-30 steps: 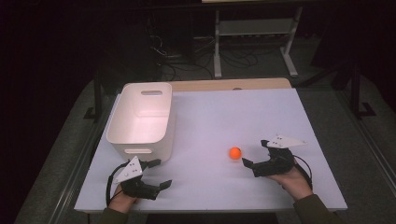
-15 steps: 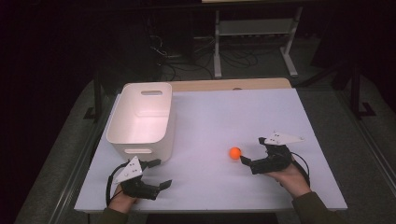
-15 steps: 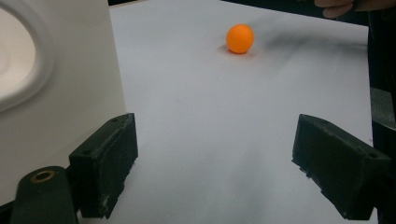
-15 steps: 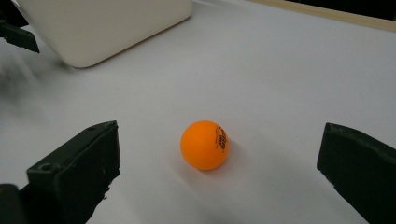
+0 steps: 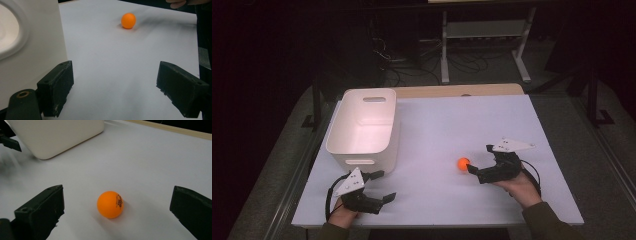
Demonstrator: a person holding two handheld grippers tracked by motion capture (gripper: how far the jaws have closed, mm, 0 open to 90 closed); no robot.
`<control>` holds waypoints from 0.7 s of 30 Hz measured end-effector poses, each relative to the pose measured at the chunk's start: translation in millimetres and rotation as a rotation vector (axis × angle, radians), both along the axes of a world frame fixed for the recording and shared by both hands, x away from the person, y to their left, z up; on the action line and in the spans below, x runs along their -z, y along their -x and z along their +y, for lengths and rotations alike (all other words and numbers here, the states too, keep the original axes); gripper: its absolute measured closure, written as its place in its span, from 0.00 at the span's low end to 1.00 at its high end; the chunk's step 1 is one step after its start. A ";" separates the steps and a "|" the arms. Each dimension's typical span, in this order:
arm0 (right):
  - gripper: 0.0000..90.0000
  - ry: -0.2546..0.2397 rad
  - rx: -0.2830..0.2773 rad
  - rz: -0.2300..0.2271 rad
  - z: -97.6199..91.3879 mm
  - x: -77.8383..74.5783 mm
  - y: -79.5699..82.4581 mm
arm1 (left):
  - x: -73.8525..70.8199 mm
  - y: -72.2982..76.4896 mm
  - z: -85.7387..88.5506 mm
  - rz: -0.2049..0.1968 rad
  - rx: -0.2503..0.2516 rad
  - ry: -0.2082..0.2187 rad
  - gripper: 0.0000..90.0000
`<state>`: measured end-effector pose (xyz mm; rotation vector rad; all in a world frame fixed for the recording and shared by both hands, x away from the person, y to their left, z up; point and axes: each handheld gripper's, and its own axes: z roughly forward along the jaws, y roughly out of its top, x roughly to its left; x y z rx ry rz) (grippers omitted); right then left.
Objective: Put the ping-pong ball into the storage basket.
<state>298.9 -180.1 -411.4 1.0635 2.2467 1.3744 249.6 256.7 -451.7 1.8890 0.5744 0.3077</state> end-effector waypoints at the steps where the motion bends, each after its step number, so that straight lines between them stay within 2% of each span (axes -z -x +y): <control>1: 0.00 0.000 -0.001 0.001 0.6 -0.1 -0.5 | 0.0 0.0 0.1 -0.001 0.001 -0.001 0.16; 21: 0.00 0.000 -0.021 -0.009 14.0 -3.5 -11.7 | 0.1 0.1 0.1 -0.001 0.000 0.002 0.16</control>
